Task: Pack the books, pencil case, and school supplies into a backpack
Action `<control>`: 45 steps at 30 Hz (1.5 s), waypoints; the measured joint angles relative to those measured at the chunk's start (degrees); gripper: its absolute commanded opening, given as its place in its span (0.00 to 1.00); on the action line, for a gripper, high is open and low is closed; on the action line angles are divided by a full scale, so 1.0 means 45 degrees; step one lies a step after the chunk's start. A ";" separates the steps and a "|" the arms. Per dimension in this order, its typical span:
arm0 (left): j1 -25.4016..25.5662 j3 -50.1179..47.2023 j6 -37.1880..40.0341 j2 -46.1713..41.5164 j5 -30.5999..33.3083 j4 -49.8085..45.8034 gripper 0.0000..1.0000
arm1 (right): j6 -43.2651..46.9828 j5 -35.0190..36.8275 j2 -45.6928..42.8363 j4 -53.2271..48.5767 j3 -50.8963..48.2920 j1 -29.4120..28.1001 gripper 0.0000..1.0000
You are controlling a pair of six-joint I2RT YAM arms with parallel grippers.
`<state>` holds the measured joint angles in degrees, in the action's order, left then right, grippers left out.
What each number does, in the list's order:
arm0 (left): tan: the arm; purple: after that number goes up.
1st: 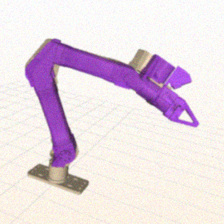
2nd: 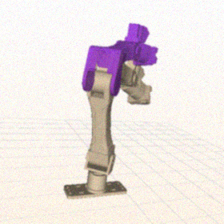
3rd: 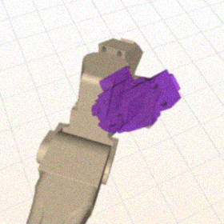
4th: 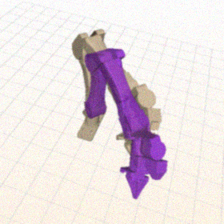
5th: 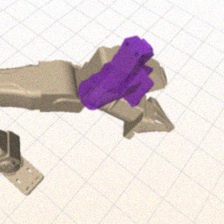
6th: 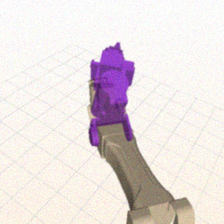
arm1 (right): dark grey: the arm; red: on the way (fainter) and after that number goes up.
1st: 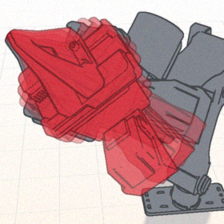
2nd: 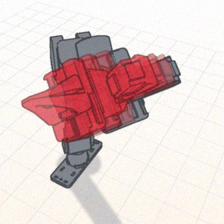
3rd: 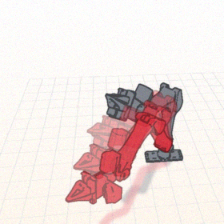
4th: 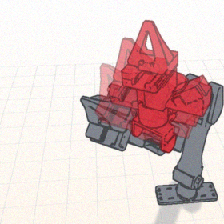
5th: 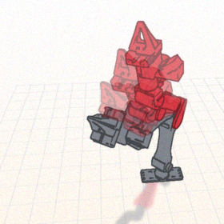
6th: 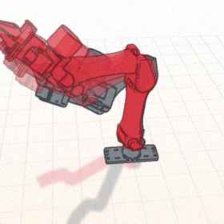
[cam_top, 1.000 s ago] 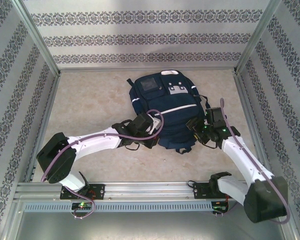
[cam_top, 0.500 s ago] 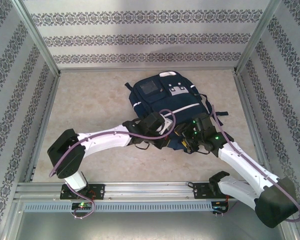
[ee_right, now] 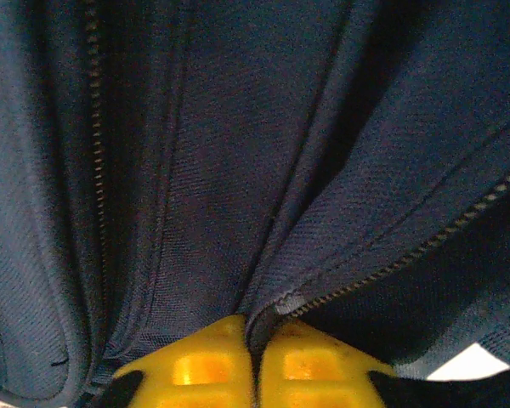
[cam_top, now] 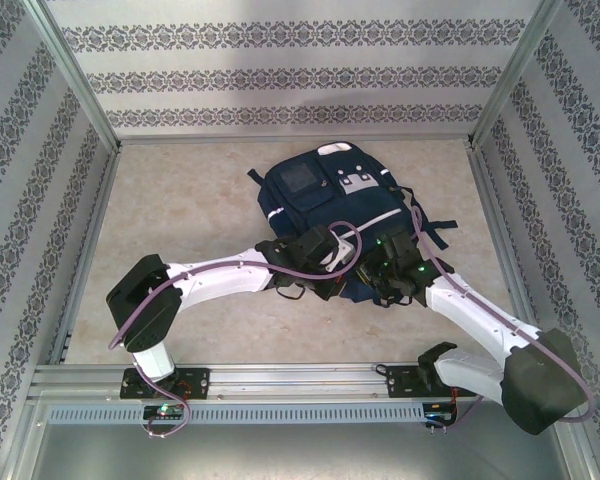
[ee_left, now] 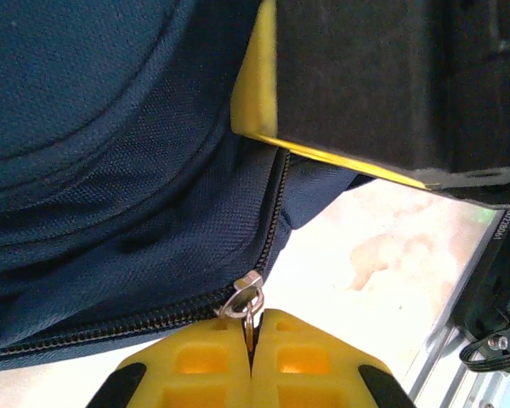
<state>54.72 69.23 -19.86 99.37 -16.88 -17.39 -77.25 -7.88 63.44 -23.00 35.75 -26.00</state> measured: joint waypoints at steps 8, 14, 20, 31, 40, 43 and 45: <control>-0.0136 -0.0777 -0.0058 -0.0185 0.0350 0.0656 0.00 | 0.0466 0.0078 -0.0520 -0.0131 -0.0233 0.0534 0.00; -0.0869 -0.1719 -0.0466 -0.0826 0.0510 0.1161 0.00 | 0.0738 -0.0102 -0.1044 -0.0087 -0.0510 0.1243 0.00; -0.1540 -0.2200 -0.0792 -0.1025 0.0471 0.1302 0.00 | 0.0903 -0.0262 -0.1093 -0.0005 -0.0622 0.1540 0.00; -0.2365 -0.2535 -0.1413 -0.1025 0.0471 0.1355 0.00 | 0.1073 -0.0461 -0.1088 0.0073 -0.0738 0.1841 0.00; -0.2438 -0.2550 -0.1715 -0.1030 0.0539 0.1307 0.31 | 0.1326 -0.0505 -0.0855 0.0214 -0.0748 0.1826 0.00; -0.2608 -0.2555 -0.1768 -0.1355 0.0738 0.0835 0.52 | 0.1574 -0.0384 -0.0593 0.0214 -0.0724 0.1622 0.00; -0.2691 -0.2623 -0.1787 -0.2006 0.0947 0.0544 0.65 | 0.1661 -0.0185 -0.0403 0.0199 -0.0631 0.1209 0.00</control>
<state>42.61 57.43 -27.90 90.35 -12.62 -14.94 -69.78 -8.71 61.63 -22.11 32.91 -20.56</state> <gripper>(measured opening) 0.540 0.067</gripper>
